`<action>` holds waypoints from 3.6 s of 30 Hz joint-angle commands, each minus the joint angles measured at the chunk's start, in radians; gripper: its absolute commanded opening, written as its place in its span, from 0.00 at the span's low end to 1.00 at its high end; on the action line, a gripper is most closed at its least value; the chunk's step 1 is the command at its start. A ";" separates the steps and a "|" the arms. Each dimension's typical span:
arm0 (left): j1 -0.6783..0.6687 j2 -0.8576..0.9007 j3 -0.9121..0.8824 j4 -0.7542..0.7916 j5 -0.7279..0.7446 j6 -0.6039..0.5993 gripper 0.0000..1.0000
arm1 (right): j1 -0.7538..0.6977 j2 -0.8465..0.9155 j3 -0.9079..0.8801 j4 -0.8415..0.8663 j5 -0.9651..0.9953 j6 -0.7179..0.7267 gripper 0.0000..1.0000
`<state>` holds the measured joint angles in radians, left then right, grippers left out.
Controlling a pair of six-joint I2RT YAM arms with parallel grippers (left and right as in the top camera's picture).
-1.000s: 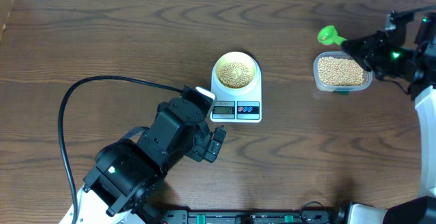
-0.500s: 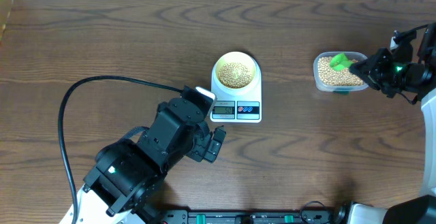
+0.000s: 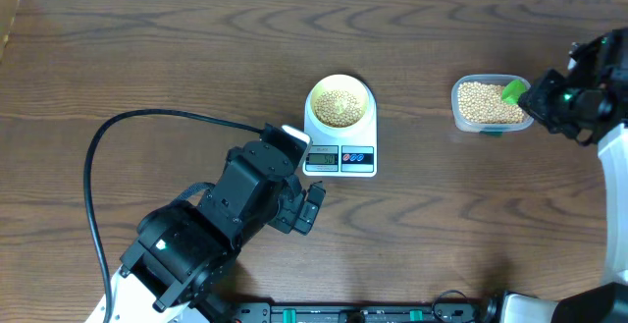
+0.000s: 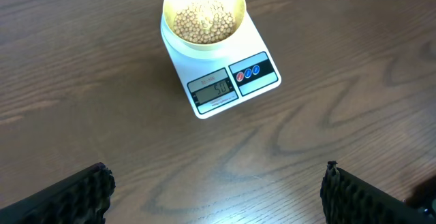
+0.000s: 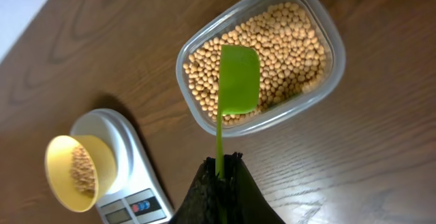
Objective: Scoop item into bowl and weigh 50g on scale
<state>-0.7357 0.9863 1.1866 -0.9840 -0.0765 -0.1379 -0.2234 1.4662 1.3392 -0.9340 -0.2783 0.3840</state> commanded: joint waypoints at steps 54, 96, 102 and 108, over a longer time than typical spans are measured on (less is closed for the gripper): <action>-0.001 0.000 0.020 0.000 0.006 -0.006 0.99 | 0.409 -0.595 -0.010 -0.319 0.394 -0.177 0.99; -0.001 0.000 0.020 0.000 0.006 -0.006 0.99 | 0.342 -1.291 -1.334 0.948 0.653 -0.381 0.99; -0.001 0.000 0.020 0.000 0.006 -0.006 0.99 | 0.246 -1.291 -1.334 0.941 0.592 -0.381 0.99; -0.001 -0.001 0.020 0.000 0.006 -0.006 0.99 | 0.217 -1.291 -1.334 0.891 0.291 -0.407 0.99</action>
<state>-0.7357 0.9863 1.1881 -0.9840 -0.0765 -0.1379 0.0025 0.1825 0.0097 -0.0273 0.1921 -0.0120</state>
